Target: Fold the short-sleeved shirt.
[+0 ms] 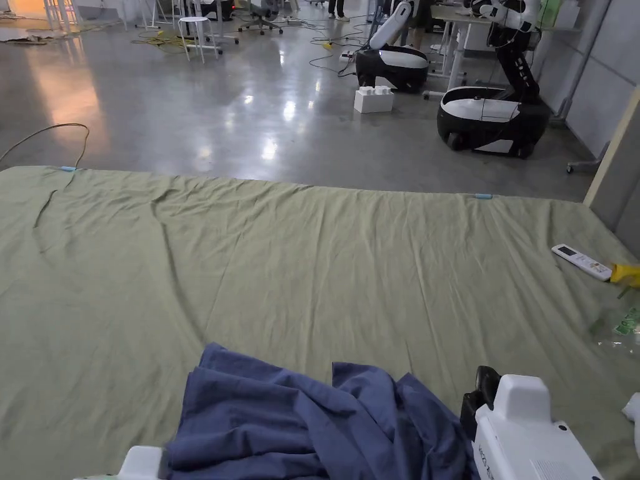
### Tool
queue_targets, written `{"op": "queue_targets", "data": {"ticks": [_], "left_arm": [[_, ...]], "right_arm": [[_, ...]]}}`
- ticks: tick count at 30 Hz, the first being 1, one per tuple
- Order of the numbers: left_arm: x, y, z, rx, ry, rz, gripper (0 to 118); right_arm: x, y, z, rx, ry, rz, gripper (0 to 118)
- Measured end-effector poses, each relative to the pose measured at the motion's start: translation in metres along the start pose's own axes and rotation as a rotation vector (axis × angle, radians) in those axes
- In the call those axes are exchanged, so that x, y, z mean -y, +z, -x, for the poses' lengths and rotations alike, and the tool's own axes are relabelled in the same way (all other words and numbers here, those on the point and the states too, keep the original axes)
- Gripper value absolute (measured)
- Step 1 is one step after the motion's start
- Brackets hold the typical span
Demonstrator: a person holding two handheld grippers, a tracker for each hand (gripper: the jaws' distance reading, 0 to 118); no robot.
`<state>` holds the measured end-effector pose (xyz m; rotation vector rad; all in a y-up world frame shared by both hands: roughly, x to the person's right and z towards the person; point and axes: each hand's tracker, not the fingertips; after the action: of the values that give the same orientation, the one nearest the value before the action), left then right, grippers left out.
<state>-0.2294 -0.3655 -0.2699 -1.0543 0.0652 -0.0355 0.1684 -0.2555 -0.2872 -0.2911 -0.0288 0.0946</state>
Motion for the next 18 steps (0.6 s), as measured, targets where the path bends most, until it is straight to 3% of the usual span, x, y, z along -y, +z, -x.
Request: {"op": "queue_targets", "data": {"ticks": [1,4,10,16,17,18], "left_arm": [[0.001,-0.001,-0.003,0.025,0.005,-0.003,17],[0.003,-0.004,-0.005,0.019,0.012,-0.004,9],[0.005,0.005,0.016,0.118,0.090,-0.033,5],[0.000,0.026,0.024,0.156,0.102,-0.115,4],[-0.002,0.029,0.024,0.161,0.101,-0.122,4],[-0.004,0.033,0.025,0.165,0.102,-0.129,4]], "right_arm": [[0.002,0.000,-0.001,0.001,-0.004,0.004,3],[0.006,-0.001,-0.006,0.007,-0.011,0.016,3],[0.012,-0.005,-0.029,0.039,0.002,0.051,3],[0.031,-0.032,-0.064,0.036,-0.021,0.267,4],[0.036,-0.038,-0.067,0.031,-0.013,0.313,9],[0.042,-0.044,-0.071,0.022,-0.012,0.358,27]]}}
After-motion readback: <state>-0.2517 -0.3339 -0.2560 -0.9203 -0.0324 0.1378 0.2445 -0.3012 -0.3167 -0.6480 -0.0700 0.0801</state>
